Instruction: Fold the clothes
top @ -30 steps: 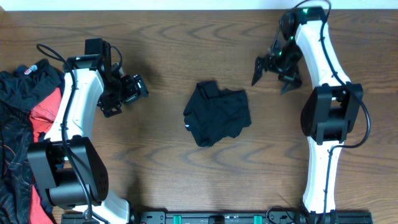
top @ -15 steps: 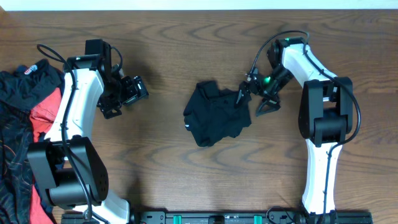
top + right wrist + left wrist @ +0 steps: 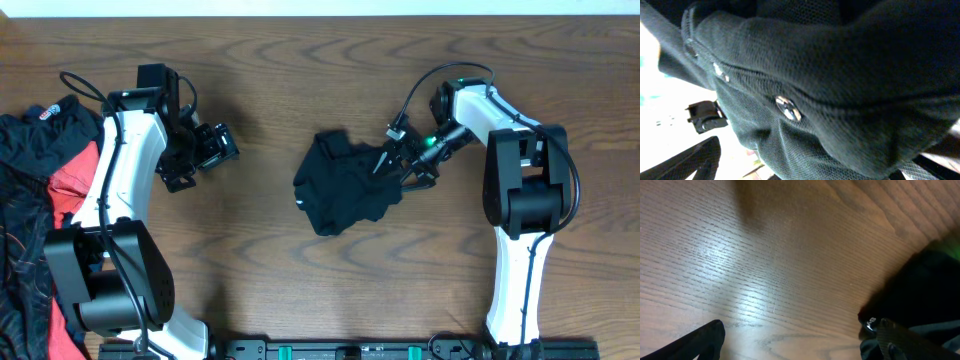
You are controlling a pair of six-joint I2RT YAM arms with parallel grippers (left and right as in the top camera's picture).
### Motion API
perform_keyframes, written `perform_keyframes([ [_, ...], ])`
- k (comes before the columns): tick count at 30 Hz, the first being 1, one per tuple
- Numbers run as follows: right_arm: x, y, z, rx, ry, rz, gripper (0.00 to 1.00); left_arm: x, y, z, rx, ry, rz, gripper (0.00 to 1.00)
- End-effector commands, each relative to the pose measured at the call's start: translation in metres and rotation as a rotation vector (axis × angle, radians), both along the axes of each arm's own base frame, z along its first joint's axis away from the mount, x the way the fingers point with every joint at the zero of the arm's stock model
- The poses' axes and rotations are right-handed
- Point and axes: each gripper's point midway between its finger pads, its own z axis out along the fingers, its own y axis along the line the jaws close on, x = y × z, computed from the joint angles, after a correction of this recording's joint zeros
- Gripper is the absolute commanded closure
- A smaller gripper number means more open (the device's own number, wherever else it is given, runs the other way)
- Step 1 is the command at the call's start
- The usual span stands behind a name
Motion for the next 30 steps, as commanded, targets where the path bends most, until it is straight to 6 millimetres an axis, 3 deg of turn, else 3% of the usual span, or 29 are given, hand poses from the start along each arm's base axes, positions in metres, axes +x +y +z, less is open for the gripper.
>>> perform_keyframes([
  [1,-0.015,-0.006,-0.039,-0.042,-0.005,0.07,0.01,0.0,0.001,0.001,0.0,-0.002,-0.016,0.02],
  [3,-0.015,-0.004,-0.041,-0.024,-0.017,0.069,0.04,0.0,0.001,0.001,0.0,-0.001,-0.016,0.02],
  [6,-0.014,-0.003,-0.044,-0.012,-0.03,0.063,0.35,0.0,0.001,0.001,0.0,-0.001,-0.016,0.02],
  [8,-0.014,-0.002,-0.045,-0.009,-0.031,0.057,0.32,0.0,0.001,0.001,0.0,0.0,-0.016,0.02],
  [11,-0.011,-0.002,-0.047,-0.021,-0.026,0.036,0.06,0.0,0.001,0.001,0.0,-0.001,-0.016,0.02],
  [13,-0.008,-0.001,-0.048,-0.025,-0.029,0.027,0.01,0.0,0.001,0.001,0.0,0.0,-0.017,0.02],
  [18,0.0,0.0,-0.052,-0.038,-0.04,-0.001,0.14,0.0,0.001,0.001,0.0,0.0,-0.017,0.02],
  [22,0.006,0.003,-0.055,-0.05,-0.043,-0.025,0.16,-0.001,0.001,0.001,0.0,0.003,-0.017,0.02],
  [30,0.01,0.01,-0.057,-0.043,-0.085,-0.01,0.53,-0.003,0.001,0.001,-0.001,0.012,-0.017,0.02],
])
